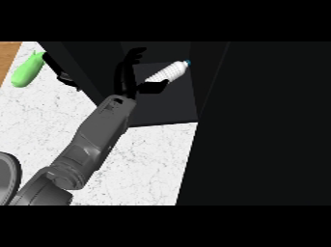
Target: Pick up the bottled water, place it into the cabinet and close the cabinet
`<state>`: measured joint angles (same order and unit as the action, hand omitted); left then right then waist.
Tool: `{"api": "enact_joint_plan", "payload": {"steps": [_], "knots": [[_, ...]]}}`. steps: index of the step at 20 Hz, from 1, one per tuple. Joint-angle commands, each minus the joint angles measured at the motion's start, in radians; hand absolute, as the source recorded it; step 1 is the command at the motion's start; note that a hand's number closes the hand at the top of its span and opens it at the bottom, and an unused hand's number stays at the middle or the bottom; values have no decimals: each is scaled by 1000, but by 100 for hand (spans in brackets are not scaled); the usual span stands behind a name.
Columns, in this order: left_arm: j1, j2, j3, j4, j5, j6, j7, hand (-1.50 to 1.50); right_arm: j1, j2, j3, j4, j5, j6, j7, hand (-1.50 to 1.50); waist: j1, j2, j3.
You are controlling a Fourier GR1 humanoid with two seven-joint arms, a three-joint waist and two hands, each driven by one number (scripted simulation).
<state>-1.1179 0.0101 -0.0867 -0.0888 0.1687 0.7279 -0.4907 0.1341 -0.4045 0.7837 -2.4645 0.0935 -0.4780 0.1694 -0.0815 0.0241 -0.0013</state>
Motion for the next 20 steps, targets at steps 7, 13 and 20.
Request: {"api": "enact_joint_plan", "payload": {"steps": [7,13,20], "knots": [[21,-3,-2,30,-21,69,-12,-150,19,-42,-8,-86,13,15,30,-150,-5,4,-1],[13,-3,23,-8,-3,0,-43,-150,18,-15,48,-56,35,0,1,-150,-7,3,-2],[30,-10,83,-133,65,-253,-188,150,6,2,36,-53,11,-16,7,-150,20,-8,-2]]}}
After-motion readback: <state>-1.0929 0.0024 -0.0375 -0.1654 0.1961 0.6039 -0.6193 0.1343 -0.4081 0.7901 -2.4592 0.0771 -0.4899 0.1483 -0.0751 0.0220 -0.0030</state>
